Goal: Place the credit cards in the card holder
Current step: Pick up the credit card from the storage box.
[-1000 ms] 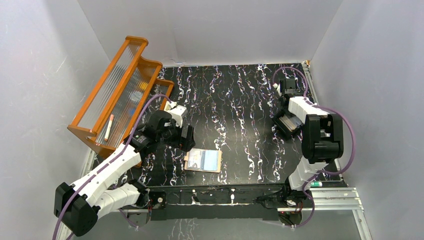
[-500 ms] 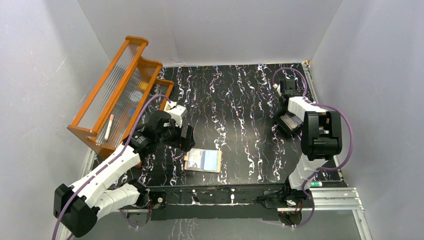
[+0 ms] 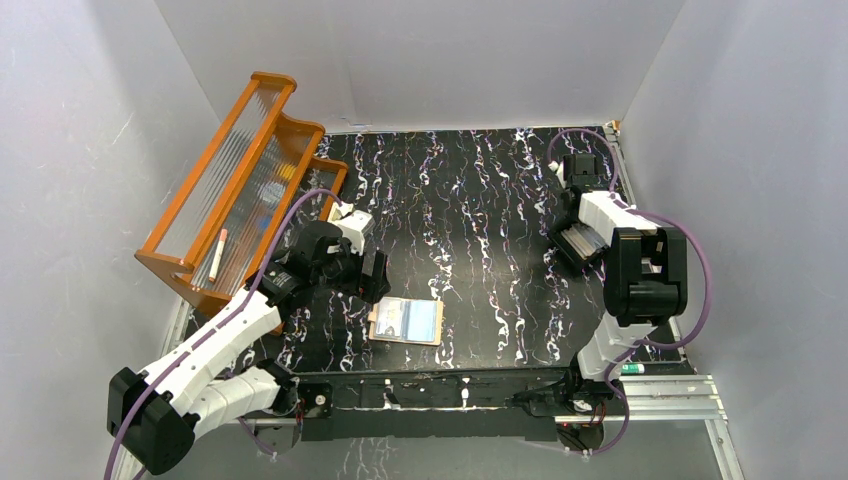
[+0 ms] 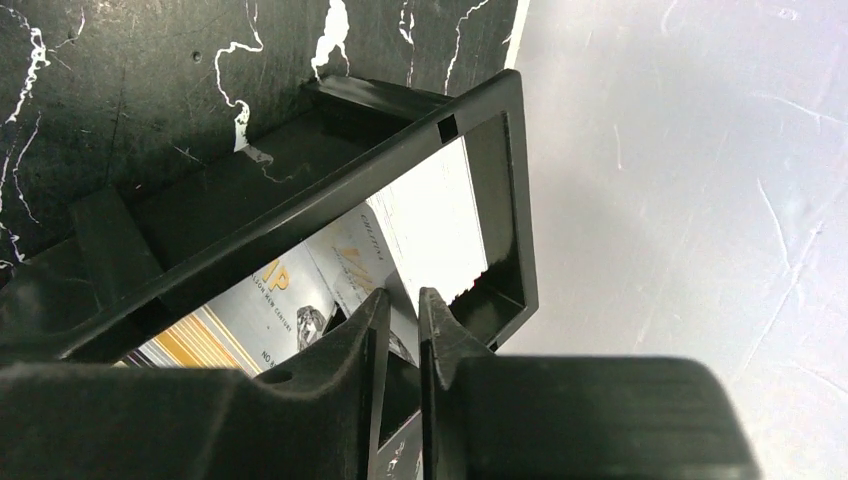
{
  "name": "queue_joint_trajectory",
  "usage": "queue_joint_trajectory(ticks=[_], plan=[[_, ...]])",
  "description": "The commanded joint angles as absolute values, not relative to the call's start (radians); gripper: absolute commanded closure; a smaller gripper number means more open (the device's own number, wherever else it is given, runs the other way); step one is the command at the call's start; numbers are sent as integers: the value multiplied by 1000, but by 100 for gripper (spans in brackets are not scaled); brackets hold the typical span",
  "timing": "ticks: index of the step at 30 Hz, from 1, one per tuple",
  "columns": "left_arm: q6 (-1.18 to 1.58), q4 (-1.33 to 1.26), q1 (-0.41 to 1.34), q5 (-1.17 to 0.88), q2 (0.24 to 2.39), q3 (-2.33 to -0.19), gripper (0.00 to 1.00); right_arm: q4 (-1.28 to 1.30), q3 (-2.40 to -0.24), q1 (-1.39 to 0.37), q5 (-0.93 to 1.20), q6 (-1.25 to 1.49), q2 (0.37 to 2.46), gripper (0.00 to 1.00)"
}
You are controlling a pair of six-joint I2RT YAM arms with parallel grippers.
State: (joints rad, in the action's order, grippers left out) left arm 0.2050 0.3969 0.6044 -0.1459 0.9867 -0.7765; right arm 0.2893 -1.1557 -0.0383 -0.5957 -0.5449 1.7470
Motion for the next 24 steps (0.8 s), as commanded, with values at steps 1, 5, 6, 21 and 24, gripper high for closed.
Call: queue_joint_trajectory(ticks=[1,5,6,21,24], plan=[[193,399,606,-154,974,-780,1,285,-1210,-29,-602,-528,1696,80],[193,400,606,-149,976,-780,1,312,-1216,-29,-587,-521,1687,94],[195,402,607,-149,977,-780,1,331,-1222,-29,-577,-510,1684,97],[230,473,603,-183,1087,-801,1,677,-1381,-101,-457,-248,1590,100],[253,477,603,-194,1091,-804,2,752,-1433,-144,-430,-157,1575,100]])
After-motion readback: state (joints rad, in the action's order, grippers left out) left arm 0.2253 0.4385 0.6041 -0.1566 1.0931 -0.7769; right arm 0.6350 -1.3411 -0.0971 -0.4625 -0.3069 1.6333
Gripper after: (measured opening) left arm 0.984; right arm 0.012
